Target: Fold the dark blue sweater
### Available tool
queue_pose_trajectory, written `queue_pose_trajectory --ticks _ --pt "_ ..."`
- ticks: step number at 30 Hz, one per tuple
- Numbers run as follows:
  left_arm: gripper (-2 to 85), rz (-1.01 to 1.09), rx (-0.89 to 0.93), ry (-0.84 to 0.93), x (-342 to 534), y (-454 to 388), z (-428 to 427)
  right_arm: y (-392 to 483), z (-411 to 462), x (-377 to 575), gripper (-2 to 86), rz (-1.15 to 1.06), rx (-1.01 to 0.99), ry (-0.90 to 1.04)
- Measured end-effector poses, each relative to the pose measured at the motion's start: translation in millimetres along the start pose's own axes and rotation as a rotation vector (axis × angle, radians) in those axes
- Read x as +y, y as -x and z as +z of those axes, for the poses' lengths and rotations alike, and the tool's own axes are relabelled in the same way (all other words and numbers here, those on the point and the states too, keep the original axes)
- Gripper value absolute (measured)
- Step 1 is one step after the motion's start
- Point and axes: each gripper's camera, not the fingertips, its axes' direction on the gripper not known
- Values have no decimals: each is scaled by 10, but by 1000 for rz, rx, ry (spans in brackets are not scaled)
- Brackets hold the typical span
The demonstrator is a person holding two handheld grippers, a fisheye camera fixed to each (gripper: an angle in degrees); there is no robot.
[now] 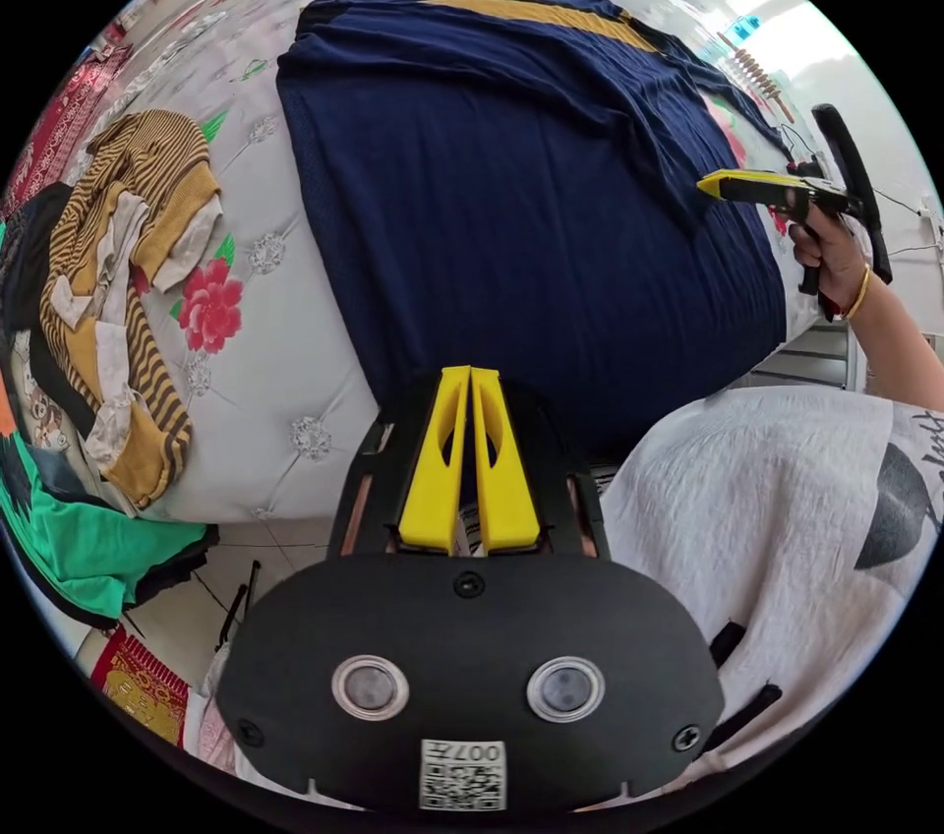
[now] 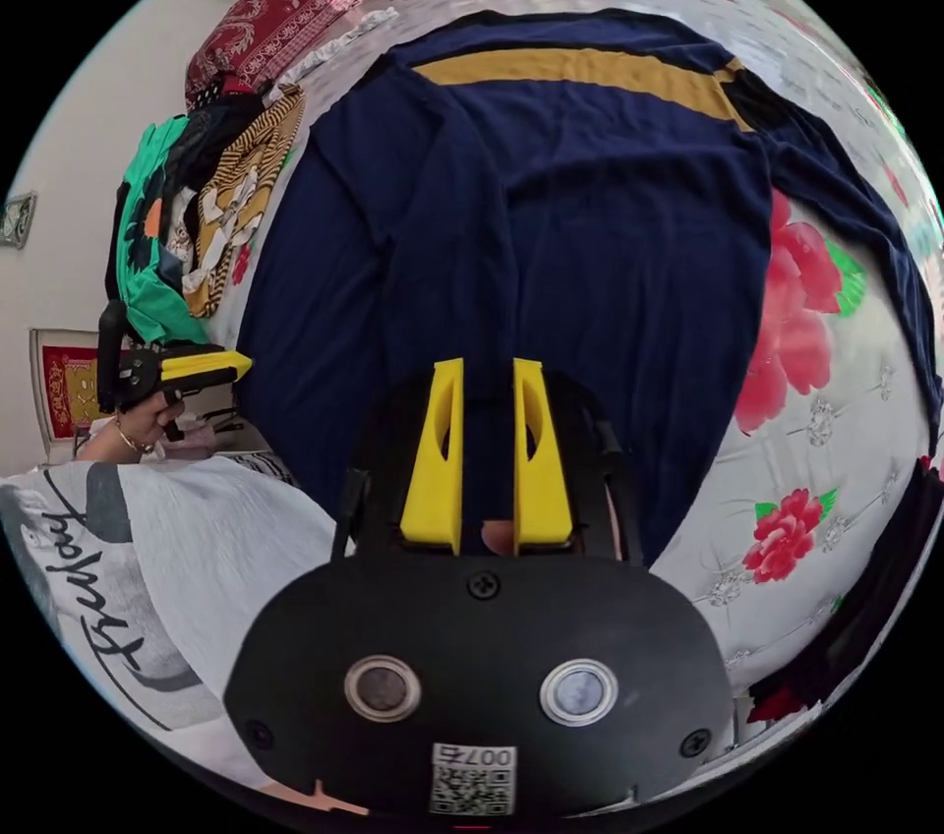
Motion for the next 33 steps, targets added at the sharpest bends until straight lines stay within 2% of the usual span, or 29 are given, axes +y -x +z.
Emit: queue_pose_trajectory --ticks 3,5,7,13,19,26,33 --pt "-10 -5 28 2 -36 78 9 -66 -163 59 1 -3 29 -11" --pt "-10 -5 39 6 -63 113 14 -101 -456 162 -1 -31 135 -83" --pt "-10 -14 45 10 -96 142 19 -153 -652 210 -1 -49 150 -121" --pt "-10 -17 36 7 -150 162 21 -506 -566 202 5 82 194 -38" --pt "-10 -26 22 24 -233 156 21 -649 -850 544 26 184 123 -223" --pt "-10 -8 -12 69 -366 94 24 -1677 -1536 860 52 486 184 -390" --pt "-10 -75 -29 136 -526 52 35 -2698 -2242 741 68 722 297 -503"
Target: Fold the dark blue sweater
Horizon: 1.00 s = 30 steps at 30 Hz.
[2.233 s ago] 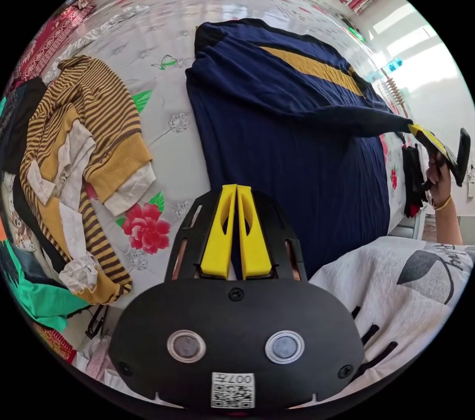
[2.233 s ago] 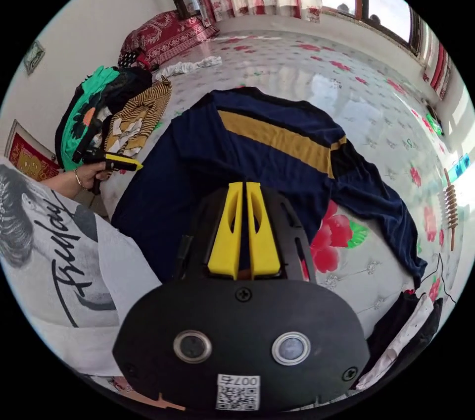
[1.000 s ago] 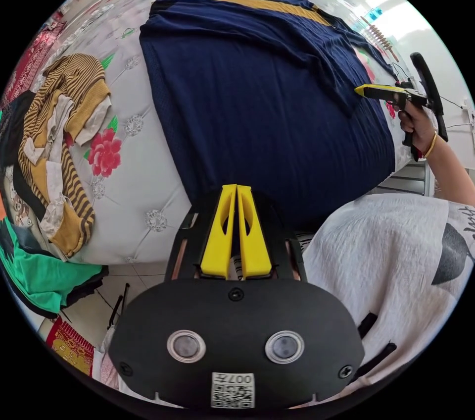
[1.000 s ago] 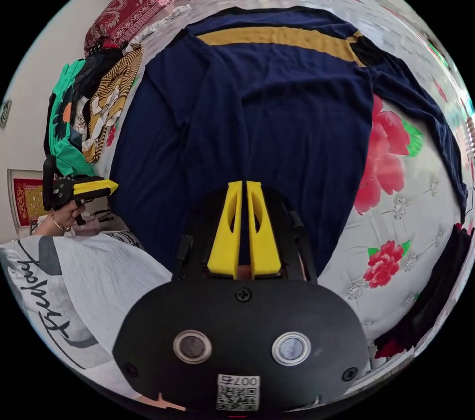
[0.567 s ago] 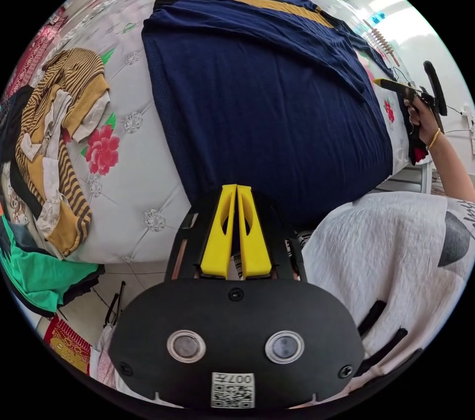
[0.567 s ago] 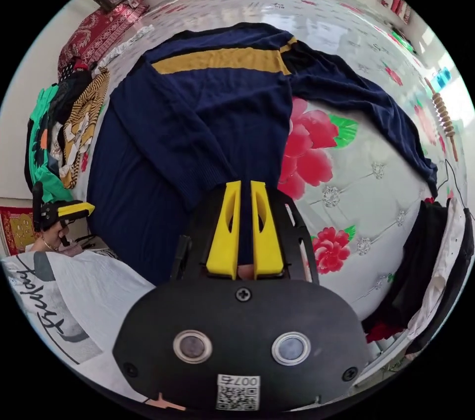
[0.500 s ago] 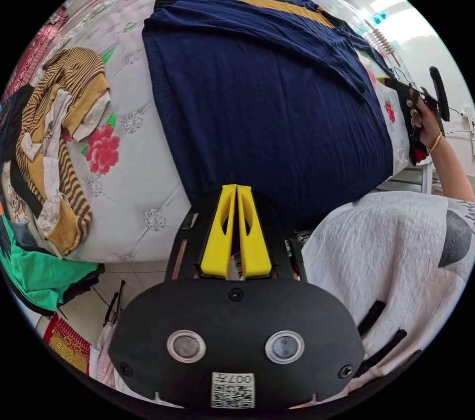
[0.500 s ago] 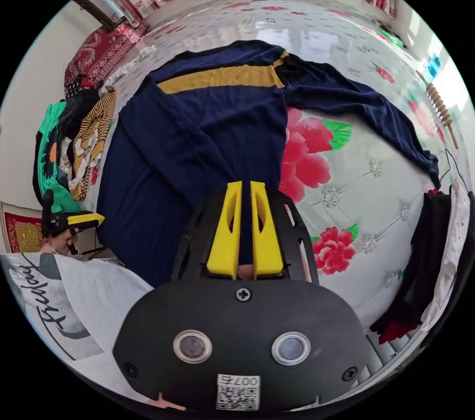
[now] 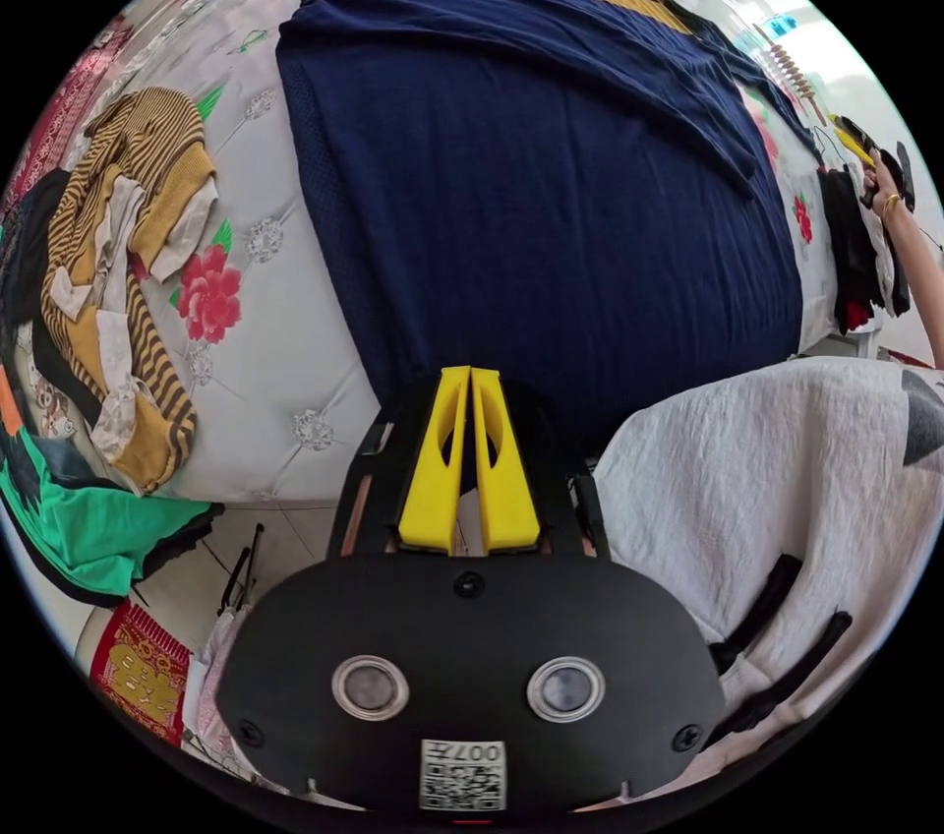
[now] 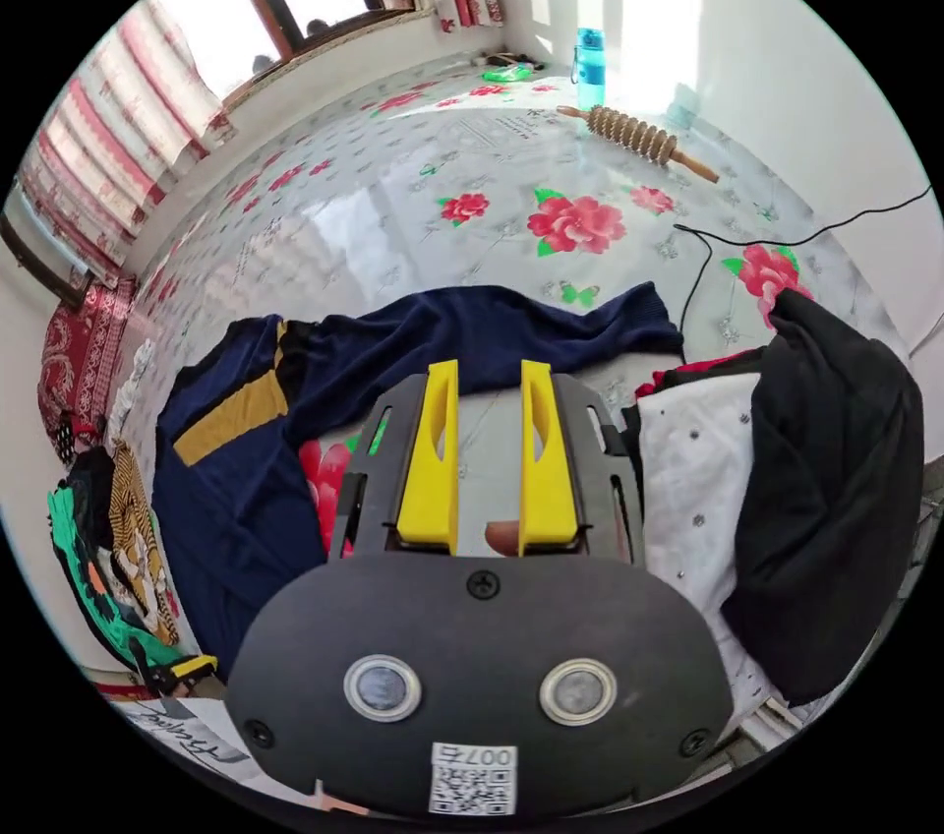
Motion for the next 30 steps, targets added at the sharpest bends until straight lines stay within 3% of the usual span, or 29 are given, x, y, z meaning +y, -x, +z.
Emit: queue_pose_trajectory --ticks 11,16,20,22,30 --pt "-10 -131 -67 123 -218 -143 13 -992 904 -756 61 298 100 291" --pt "-10 -132 -91 135 -202 -186 25 -923 777 -831 14 162 101 229" --pt "-10 -128 -85 138 -161 -166 33 -1037 -132 -969 3 169 33 -113" --pt "-10 -132 -79 127 -105 -143 37 -1098 -444 -993 1 147 21 -192" --pt "-10 -166 -34 63 170 -10 49 -1309 -102 -780 1 264 -43 47"
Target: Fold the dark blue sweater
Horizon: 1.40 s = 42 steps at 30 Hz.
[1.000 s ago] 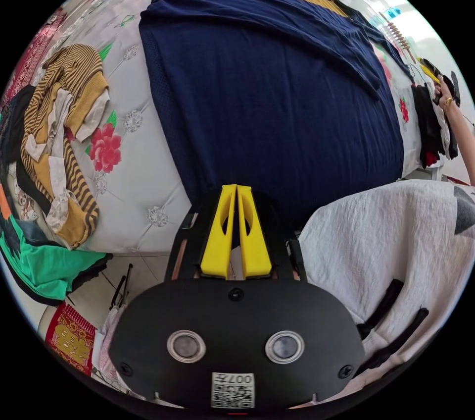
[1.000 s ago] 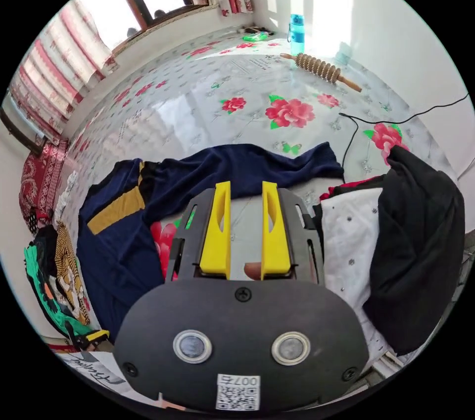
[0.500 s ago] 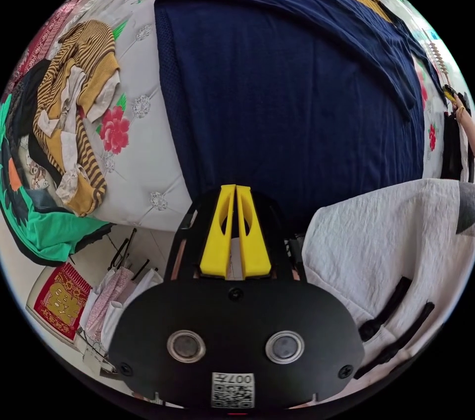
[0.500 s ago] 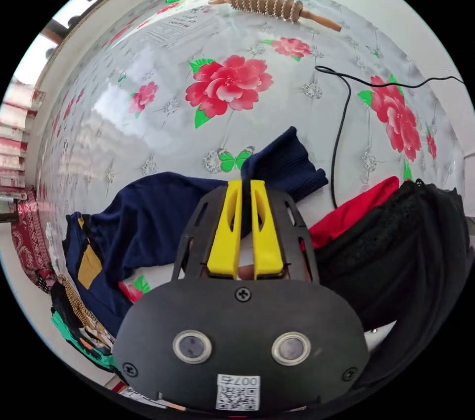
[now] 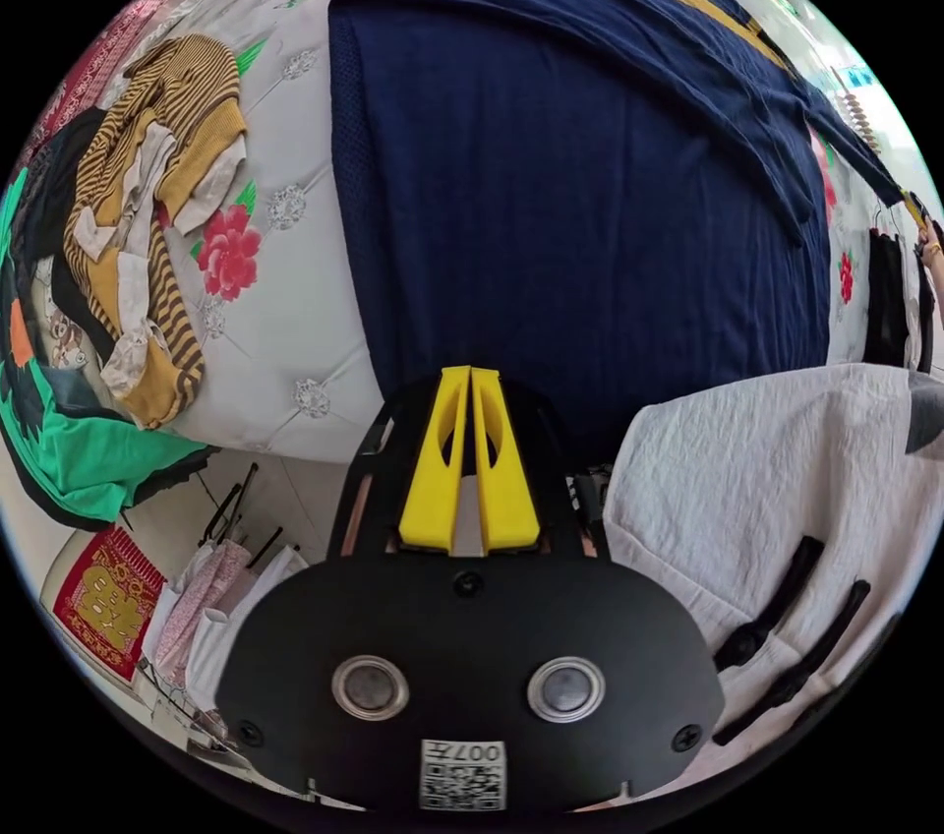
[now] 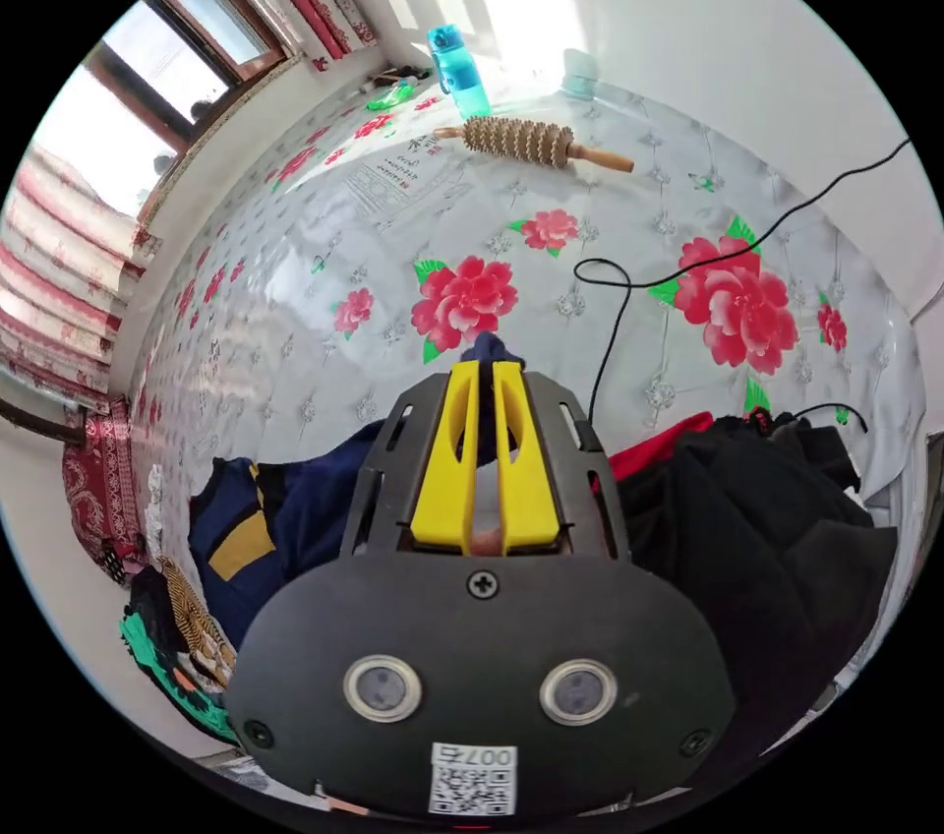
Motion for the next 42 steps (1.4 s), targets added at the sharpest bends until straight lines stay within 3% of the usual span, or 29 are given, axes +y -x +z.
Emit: queue_pose_trajectory --ticks 3,6,12,16,19,22,23,26,34,37,42 --pt "-10 -25 21 -25 119 63 -33 144 -6 134 1 -7 -25 -38" --pt "-10 -25 75 -118 283 118 -174 662 -295 225 1 -164 -85 -129" --pt "-10 -12 199 -278 501 249 -369 2271 -1322 1275 2 -731 -360 -354" --pt "-10 0 281 -356 636 353 -388 3069 -1619 2754 6 -1105 -561 -421" --pt "-10 7 301 -376 760 459 -319 3397 -1356 3809 11 -1260 -673 -346" --pt "-10 4 310 -375 886 601 -212 3699 -737 4725 20 -1377 -713 -17" --pt "-10 3 313 -374 908 633 -192 3795 -454 5027 24 -1418 -672 160" --pt "-9 -10 322 -370 1000 787 -117 3868 -95 5419 33 -1505 -619 407" --pt "13 31 325 -393 840 900 -79 3797 230 4468 39 -1296 -275 227" --pt "68 73 331 -401 616 873 -135 3766 472 4034 38 -1224 -153 234" --pt "113 238 260 -384 170 649 -223 3924 835 3698 31 -1294 -32 299"
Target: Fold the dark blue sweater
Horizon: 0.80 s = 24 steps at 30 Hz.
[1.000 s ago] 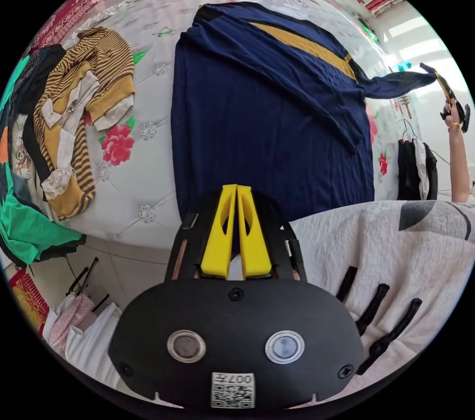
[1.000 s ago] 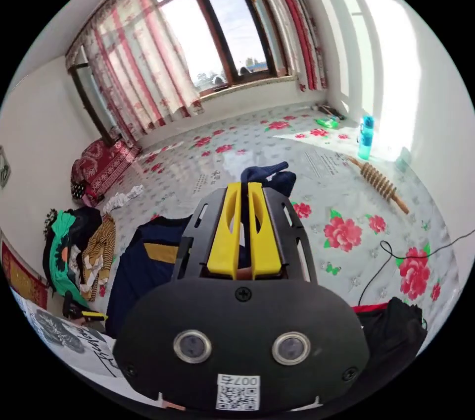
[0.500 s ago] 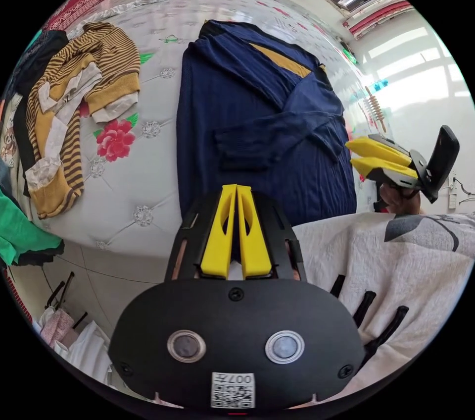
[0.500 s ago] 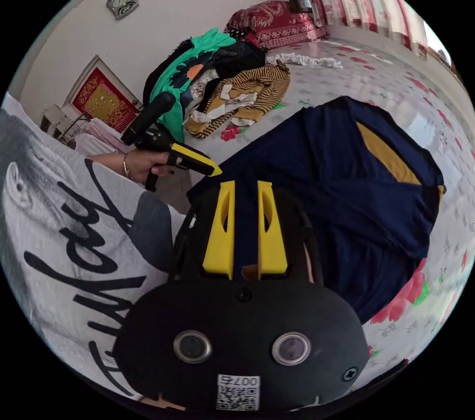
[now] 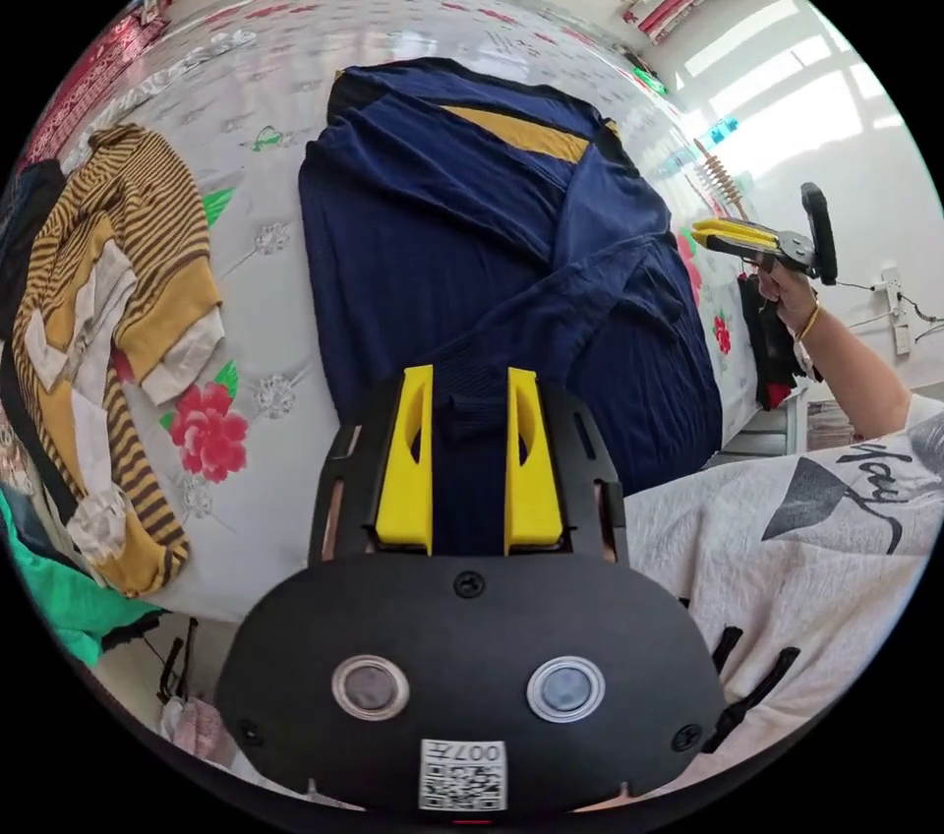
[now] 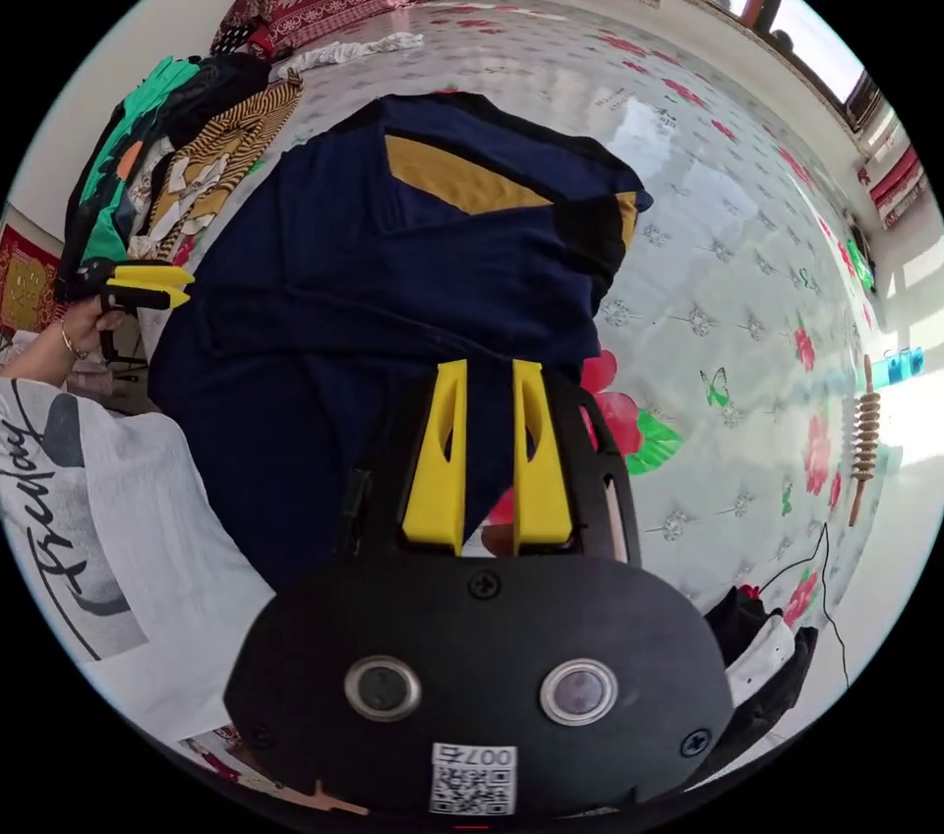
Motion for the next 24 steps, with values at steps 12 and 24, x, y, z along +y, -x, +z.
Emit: queue_pose_trajectory --ticks 12,24 --pt "-1 331 -185 220 -607 -531 320 -72 597 -630 4 -282 72 266" --pt "-5 463 -176 -62 -204 -886 -919 -473 127 -645 -2 -188 -63 82"
